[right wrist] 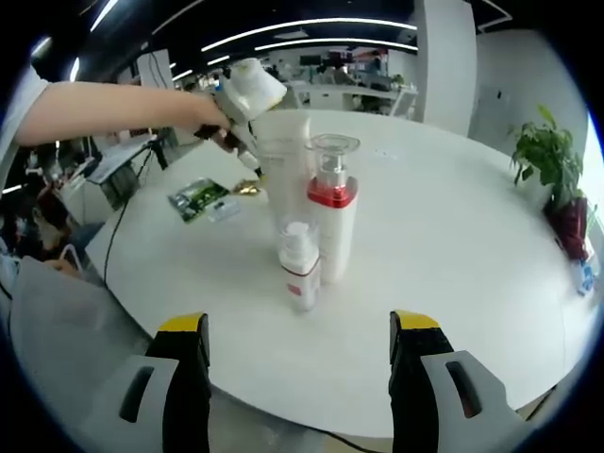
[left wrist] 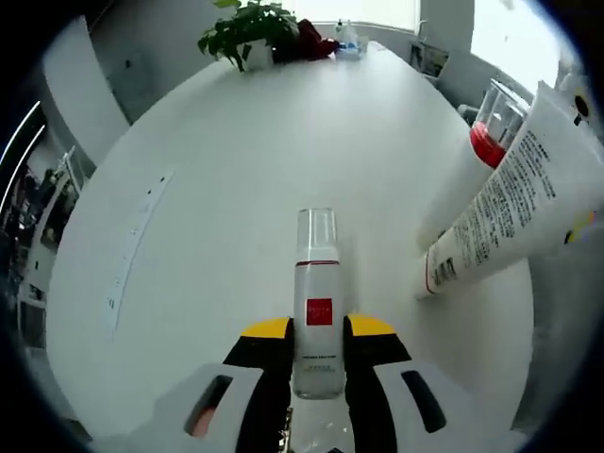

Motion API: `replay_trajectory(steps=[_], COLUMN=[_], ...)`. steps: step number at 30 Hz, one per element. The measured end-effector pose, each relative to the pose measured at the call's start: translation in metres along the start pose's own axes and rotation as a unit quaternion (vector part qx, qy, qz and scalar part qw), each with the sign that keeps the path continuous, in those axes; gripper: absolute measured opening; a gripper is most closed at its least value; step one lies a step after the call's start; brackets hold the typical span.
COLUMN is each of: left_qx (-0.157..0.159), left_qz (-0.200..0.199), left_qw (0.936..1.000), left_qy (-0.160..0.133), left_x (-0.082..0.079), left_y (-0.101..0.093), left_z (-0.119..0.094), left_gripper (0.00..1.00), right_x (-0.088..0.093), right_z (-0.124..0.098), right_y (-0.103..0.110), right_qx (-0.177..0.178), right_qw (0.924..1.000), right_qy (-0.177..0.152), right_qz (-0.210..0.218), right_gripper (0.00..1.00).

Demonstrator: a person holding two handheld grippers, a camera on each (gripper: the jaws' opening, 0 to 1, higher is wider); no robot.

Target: Arrange the skincare products in the storage area until every visible bottle or jar stands upright without overlapping.

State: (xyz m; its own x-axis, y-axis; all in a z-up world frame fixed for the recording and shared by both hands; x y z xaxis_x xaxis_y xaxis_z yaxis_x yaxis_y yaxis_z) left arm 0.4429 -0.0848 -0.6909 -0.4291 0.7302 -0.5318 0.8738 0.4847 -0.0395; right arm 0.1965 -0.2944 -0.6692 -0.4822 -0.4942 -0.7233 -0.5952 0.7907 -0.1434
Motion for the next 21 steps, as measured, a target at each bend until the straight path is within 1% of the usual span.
replay_trajectory(steps=[5,9,12,15,17,19,21], left_qx=[-0.016,-0.028,-0.034,-0.04,-0.045,-0.049,-0.049], left_qz=[-0.011,-0.028,-0.039,-0.044,-0.048,-0.061,-0.073], left_qw=[0.9997,0.9987,0.9977,0.9969,0.9963,0.9946,0.993], left_qy=[-0.014,-0.032,-0.044,-0.05,-0.056,-0.067,-0.078], left_x=[0.008,0.016,0.02,0.024,0.026,0.03,0.032], left_y=[-0.006,-0.004,-0.015,-0.013,-0.016,-0.018,-0.023], left_z=[-0.021,-0.037,-0.051,-0.059,-0.064,-0.07,-0.076], left_gripper=[0.25,0.25,0.25,0.25,0.25,0.25,0.25], right_x=[-0.003,-0.003,-0.004,-0.005,-0.006,-0.006,-0.008], right_z=[-0.002,-0.002,-0.003,-0.004,-0.004,-0.003,-0.006], right_y=[0.001,0.001,0.001,0.001,0.002,0.002,0.002], right_qx=[-0.001,0.0,0.001,0.001,-0.001,0.001,0.002], right_qw=[1.0,0.9999,0.9998,0.9997,0.9996,0.9995,0.9994], right_qy=[-0.008,-0.015,-0.022,-0.025,-0.026,-0.029,-0.032], right_qz=[-0.004,-0.003,-0.002,-0.006,-0.011,-0.013,-0.015], right_gripper=[0.77,0.76,0.76,0.75,0.75,0.75,0.75])
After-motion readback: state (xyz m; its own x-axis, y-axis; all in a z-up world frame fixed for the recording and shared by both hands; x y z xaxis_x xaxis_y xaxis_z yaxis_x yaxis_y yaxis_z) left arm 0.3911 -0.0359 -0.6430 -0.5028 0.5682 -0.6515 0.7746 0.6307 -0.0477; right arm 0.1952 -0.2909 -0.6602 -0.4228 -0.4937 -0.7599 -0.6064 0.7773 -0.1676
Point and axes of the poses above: the point that each gripper's makers call its tool centre point, and the gripper's own axes: z roughly forward along the fingers, y roughly to its left, x roughly out of its underside, the point moved 10 cm from there along -z, roughly backward along the fingers, and after that the axes turned 14 degrees about -z, right-handed, at the moved point
